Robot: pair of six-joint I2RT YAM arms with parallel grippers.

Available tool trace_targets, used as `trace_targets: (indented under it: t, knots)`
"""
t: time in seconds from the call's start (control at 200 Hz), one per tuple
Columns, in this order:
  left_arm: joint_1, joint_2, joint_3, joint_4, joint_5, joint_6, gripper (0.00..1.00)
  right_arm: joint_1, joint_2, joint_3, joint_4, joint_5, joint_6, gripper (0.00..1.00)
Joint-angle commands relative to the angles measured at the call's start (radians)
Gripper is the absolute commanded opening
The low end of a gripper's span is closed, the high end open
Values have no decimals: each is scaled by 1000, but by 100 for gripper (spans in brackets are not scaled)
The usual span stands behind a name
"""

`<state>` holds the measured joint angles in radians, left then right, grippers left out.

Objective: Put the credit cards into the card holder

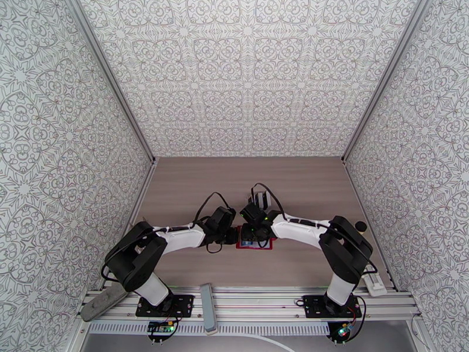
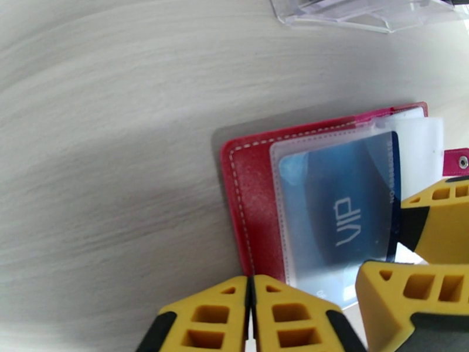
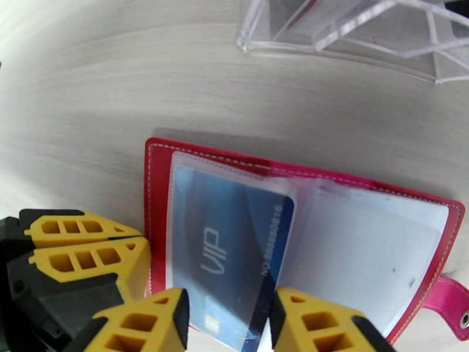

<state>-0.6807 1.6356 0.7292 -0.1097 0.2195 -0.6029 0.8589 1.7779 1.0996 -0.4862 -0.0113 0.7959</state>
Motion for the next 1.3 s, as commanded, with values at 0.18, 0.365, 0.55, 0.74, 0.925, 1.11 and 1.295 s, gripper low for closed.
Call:
trace_targets:
  t: [0.18, 0.365, 0.55, 0.74, 0.925, 1.11, 1.295]
  knots:
    - [-10, 40, -30, -13, 23, -12, 11, 26, 30, 48, -9, -20, -1, 41]
    - [-7, 43, -29, -10, 23, -12, 11, 40, 41, 58, -15, -23, -1, 42]
    - [7, 41, -27, -10, 23, -11, 11, 43, 39, 54, -16, -20, 2, 42]
    - [17, 30, -15, -29, 23, -2, 11, 44, 20, 54, -32, 5, 3, 42]
    - [39, 4, 7, -68, 23, 20, 11, 38, -14, 48, -55, 34, -6, 43]
    - [57, -17, 30, -113, 19, 41, 11, 34, -50, 23, -67, 51, -6, 43]
    - [63, -75, 57, -172, 7, 48, 11, 15, -108, -15, -81, 73, -16, 43]
